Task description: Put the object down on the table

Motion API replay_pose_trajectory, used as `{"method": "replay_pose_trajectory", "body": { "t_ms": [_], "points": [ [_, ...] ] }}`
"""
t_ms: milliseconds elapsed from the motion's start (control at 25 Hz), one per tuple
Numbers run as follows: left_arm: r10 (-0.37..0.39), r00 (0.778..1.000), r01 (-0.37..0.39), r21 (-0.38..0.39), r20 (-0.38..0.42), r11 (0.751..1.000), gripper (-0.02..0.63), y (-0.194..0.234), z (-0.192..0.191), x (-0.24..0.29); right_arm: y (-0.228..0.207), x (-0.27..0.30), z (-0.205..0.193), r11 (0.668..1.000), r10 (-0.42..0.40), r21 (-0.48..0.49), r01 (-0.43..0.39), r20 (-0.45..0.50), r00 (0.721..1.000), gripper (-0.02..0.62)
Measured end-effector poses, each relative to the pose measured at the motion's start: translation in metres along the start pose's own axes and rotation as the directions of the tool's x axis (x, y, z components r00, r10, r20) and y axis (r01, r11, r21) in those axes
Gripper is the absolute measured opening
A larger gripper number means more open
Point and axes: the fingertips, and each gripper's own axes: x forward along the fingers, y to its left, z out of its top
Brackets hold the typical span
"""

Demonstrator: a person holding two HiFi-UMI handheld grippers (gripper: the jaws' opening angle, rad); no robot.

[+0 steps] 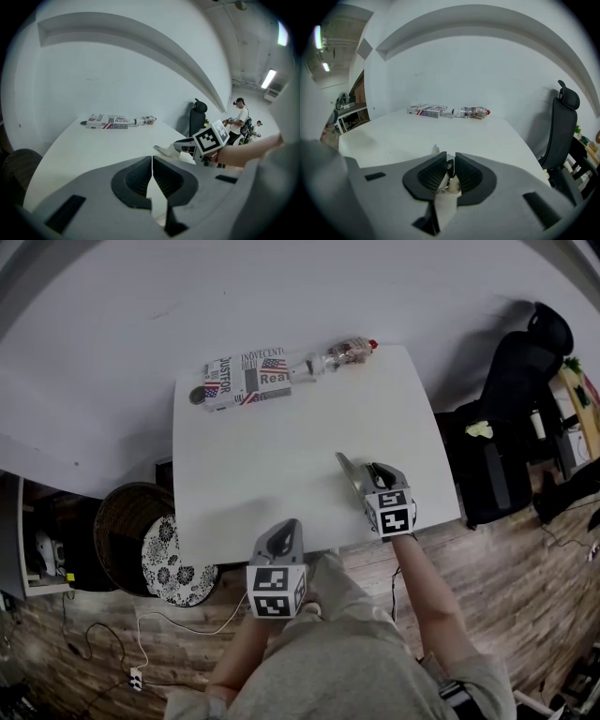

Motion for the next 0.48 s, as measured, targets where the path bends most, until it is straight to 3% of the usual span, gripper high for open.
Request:
{"method": "replay_pose_trajectory", "body": {
  "t_ms": [480],
  "points": [
    [0.002, 1.0, -0.002, 0.0, 0.006, 1.0, 0.009, -0.001, -0.001, -0.008, -0.011, 0.003, -0.012, 0.999, -0.034, 0.002, 0.034, -0.03, 0.999, 0.069]
  ]
}}
